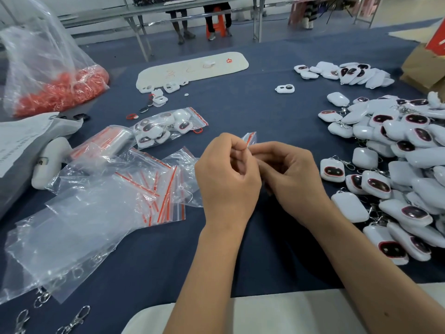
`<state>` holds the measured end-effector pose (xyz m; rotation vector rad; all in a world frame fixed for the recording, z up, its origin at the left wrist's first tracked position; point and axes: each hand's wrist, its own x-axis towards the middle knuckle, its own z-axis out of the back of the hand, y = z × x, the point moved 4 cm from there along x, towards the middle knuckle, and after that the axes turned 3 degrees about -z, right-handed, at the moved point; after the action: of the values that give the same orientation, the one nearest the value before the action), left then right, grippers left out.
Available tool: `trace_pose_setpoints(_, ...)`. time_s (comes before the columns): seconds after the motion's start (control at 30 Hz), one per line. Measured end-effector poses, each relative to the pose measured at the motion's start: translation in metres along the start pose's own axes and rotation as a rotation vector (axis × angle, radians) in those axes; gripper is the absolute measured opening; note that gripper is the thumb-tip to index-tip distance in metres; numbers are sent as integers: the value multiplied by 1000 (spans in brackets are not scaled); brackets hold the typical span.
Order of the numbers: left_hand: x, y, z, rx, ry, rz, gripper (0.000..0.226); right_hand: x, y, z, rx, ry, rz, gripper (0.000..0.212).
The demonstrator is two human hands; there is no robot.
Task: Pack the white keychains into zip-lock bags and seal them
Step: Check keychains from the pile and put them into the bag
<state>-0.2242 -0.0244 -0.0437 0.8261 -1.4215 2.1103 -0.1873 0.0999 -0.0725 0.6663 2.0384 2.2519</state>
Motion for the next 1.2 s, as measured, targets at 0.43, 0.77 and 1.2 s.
trace_pose_setpoints(0.43,-4,-7,-1,-16,-45,-98,10,-5,7,-11,-452,113,13,53)
trace_pose_setpoints(0.77,-23,2,-37,-38,569,28,9,-7,2,36,-1147,-558,-339,39)
trace_pose_setpoints(1.2,-15,25,-28,133,471,275,18,-5,-2,25,-1173,-406,-248,29)
